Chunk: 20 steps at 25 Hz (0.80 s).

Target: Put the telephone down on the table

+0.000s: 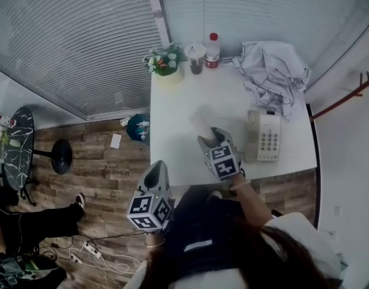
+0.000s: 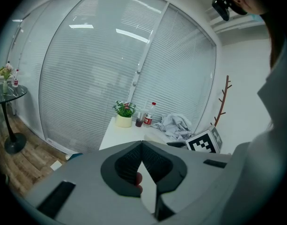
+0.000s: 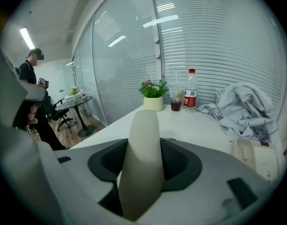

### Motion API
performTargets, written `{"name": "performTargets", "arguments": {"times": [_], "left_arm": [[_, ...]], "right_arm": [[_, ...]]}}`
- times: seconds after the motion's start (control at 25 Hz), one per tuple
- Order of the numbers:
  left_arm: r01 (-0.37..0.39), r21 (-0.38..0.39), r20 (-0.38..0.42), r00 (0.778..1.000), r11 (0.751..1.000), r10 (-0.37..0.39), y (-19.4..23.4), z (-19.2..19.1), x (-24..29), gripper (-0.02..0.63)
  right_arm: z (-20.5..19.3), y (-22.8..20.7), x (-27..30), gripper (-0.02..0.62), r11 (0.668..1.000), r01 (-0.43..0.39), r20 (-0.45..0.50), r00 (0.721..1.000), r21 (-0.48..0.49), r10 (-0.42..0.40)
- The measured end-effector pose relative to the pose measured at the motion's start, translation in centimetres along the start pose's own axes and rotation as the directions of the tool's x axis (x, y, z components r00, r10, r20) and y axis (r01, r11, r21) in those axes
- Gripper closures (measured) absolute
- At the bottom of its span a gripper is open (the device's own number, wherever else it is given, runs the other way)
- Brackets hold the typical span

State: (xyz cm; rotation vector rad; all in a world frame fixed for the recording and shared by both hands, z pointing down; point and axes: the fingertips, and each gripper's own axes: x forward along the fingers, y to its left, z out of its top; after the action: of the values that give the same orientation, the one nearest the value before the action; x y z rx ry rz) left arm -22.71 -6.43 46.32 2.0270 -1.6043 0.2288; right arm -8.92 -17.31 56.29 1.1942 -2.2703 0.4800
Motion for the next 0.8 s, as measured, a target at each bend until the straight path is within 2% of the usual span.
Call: {"name": "performTargets", "arguments": {"times": [0.8], "left_arm": [[-0.059, -0.011, -0.001, 0.998, 0.998, 0.059, 1.7, 0.1, 0.1, 0.606]], "right_arm": [[-0.8, 2.7, 2.8, 0.377, 0.995, -0.097, -0.049, 0.994, -0.029, 0.095]]}}
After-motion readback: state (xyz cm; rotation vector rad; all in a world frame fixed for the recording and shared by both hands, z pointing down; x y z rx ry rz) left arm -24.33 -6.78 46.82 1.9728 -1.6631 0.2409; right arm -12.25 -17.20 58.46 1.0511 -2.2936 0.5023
